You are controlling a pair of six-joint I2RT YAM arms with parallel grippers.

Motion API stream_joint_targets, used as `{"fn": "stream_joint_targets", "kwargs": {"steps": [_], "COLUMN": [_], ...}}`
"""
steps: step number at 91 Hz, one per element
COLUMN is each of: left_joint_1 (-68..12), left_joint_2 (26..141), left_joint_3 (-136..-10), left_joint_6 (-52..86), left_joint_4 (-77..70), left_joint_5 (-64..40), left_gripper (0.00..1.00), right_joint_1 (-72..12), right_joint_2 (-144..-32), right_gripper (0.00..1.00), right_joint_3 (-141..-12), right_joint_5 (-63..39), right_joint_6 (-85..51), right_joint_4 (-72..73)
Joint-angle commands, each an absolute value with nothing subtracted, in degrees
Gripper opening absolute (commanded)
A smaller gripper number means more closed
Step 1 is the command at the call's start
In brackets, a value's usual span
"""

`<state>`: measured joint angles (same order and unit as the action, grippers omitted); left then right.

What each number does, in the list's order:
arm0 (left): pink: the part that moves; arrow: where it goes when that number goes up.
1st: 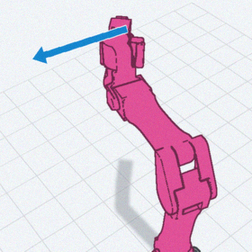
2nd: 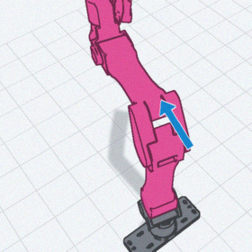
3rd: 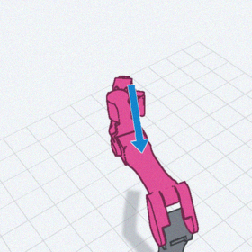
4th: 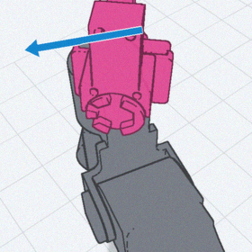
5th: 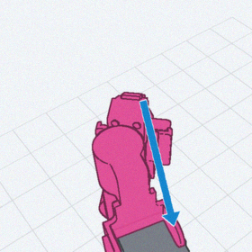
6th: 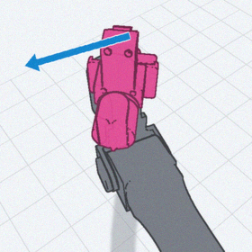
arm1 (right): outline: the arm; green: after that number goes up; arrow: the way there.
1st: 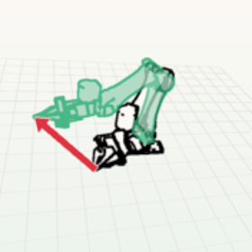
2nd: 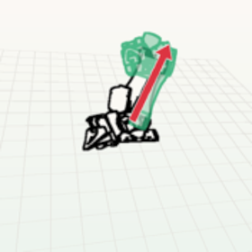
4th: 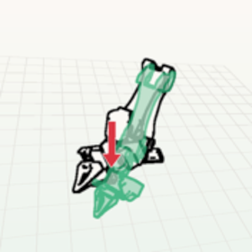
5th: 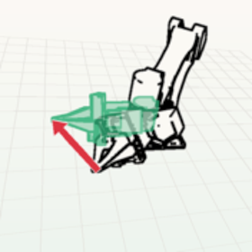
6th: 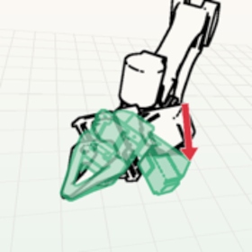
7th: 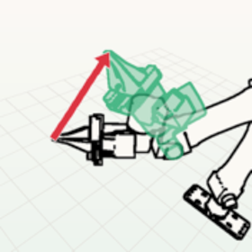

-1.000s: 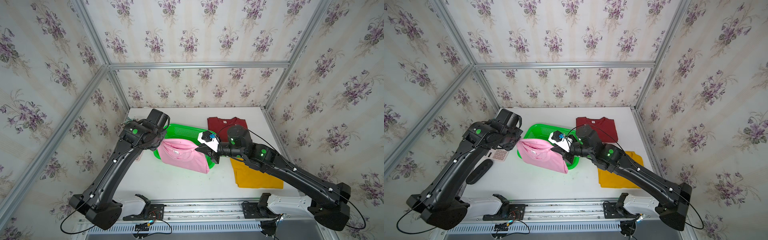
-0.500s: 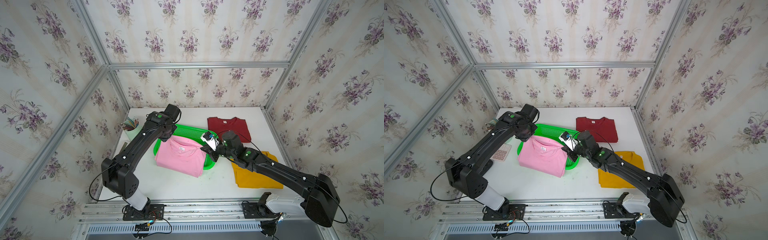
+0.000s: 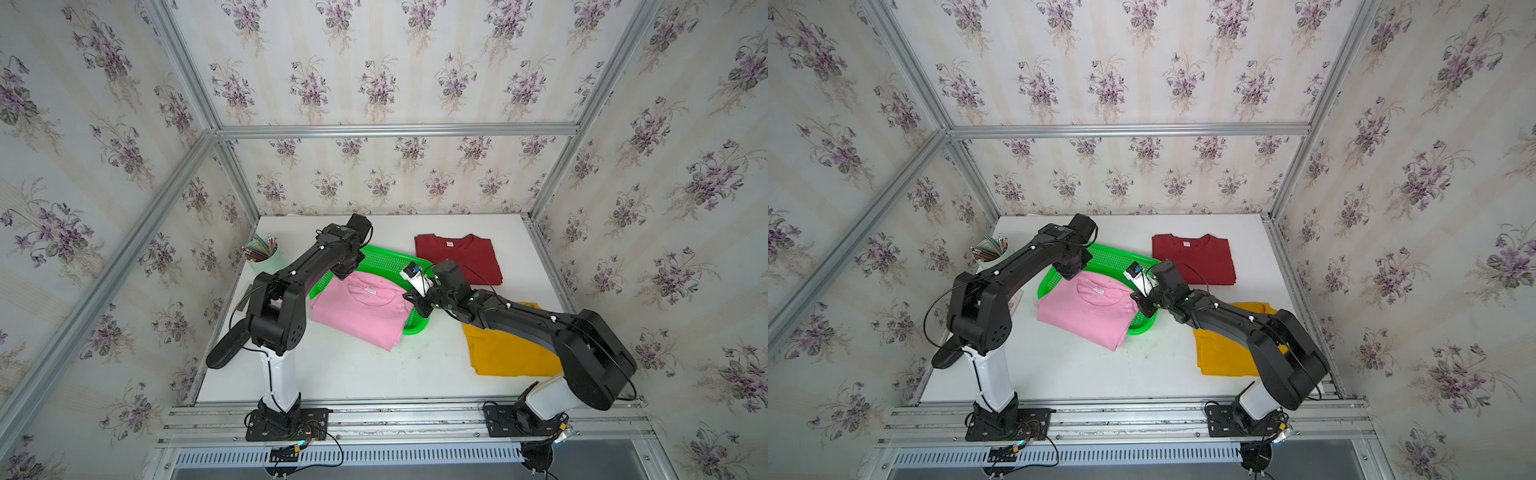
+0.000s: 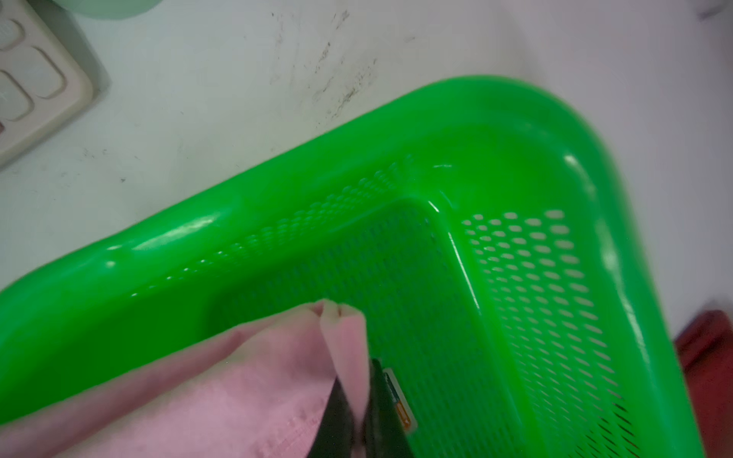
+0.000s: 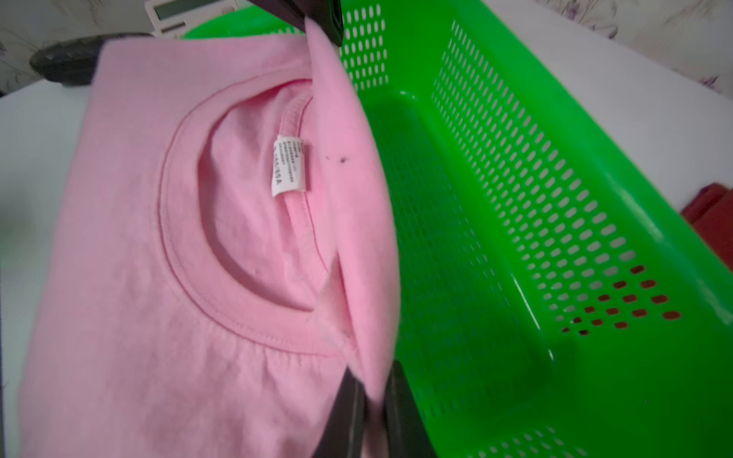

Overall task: Put the folded t-shirts into the basket
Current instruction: Place the T-shirt in the bin.

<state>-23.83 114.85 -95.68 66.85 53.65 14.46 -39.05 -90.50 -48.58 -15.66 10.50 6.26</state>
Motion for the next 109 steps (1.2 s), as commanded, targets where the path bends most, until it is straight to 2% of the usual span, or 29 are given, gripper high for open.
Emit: {"fn": "stream_joint_targets", "kwargs": {"steps": [1,16,37,55,101,106,109], "left_joint_1": [-23.6,-23.55,-23.48,-23.47,-23.2,-23.2,-23.14], "left_joint_2": [118.54,122.18,121.99,120.42,122.25,122.89,123.2], "left_joint_3": [-97.09,-95.21,-95.8,-98.14,-100.31,-100.64,-100.87], "left_joint_6": [65.96,66.36,66.53,66.2,66.2,65.92,65.67], "left_joint_4": [52.55,51.14,49.62,49.8,46.37,46.36,46.37], "left_joint_5": [14.97,14.71,14.8,15.37,15.95,15.71,15.4], "left_gripper": [0.0,0.0,0.0,0.0,0.0,0.0,0.06], "right_joint_1": [-39.02,-39.02,-39.02,-39.02,-39.02,-39.02,-38.95], "right_joint_2": [-92.11,-91.22,-90.12,-87.9,-92.74,-93.18,-93.51], "right_gripper": [0.0,0.0,0.0,0.0,0.0,0.12,0.22], "right_joint_3": [-47.61,-45.88,-45.17,-44.53,-47.81,-48.08,-48.34], "right_joint_5": [-13.74,-12.28,-3.82,-2.23,0.2,0.64,1.29], "right_joint_6": [10.77,10.79,12.04,11.03,12.38,11.84,11.4], "right_joint_4": [8.79,9.75,12.27,16.73,16.49,16.08,15.63]}}
